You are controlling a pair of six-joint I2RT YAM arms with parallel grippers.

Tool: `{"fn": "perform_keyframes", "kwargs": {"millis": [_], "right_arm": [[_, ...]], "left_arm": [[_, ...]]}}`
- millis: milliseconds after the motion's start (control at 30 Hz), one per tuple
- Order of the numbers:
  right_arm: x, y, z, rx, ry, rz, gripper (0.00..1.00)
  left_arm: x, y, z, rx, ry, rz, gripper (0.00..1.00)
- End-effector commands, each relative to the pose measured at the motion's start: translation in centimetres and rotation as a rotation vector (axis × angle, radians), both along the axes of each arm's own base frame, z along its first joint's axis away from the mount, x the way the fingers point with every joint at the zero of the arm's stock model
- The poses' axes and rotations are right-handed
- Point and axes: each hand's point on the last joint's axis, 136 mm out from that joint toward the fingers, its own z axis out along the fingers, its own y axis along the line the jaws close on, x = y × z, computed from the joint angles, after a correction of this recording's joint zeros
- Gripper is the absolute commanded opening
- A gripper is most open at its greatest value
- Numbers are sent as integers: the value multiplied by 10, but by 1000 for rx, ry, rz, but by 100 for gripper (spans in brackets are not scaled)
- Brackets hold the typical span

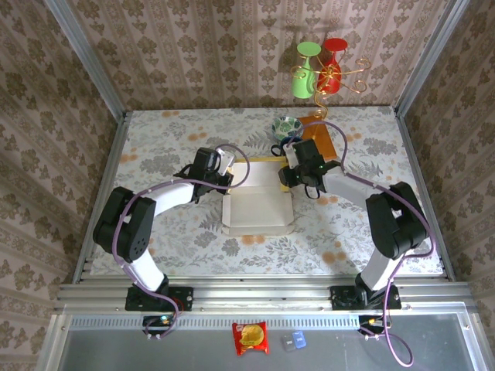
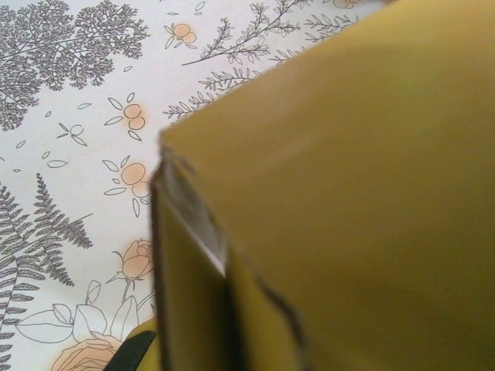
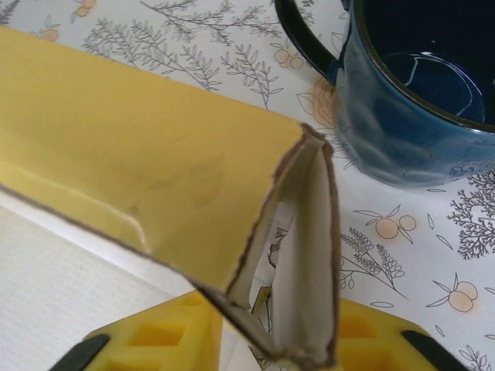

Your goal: Fold the paper box

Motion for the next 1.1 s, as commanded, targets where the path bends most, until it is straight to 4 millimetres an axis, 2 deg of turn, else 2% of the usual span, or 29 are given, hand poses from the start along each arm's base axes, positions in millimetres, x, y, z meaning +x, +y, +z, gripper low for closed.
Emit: {"fn": "perform_keyframes", "kwargs": {"millis": [0,167,300,700,833,967,1067], "right_arm": [[7,-3,-10,-64,4,-65,22],[10,-9,-13,-120,-6,-143,13],[10,-1,-10,-124,-19,-158,10],[19,1,-15,-124,-18,-206,19],[19,2,-14,-128,-5,-207,6],[17,-3,-9,-151,0,-248,0],[14,-10,-6,-182,25,-308,0]], "left_arm": [[3,3,1,28,5,11,0],[6,4,1,30,9,38,0],[6,3,2,24,12,43,0],[4,4,2,34,26,39,0],[5,3,3,26,40,52,0],[7,1,9,18,66,79,0],[5,0,11,18,93,102,0]]}}
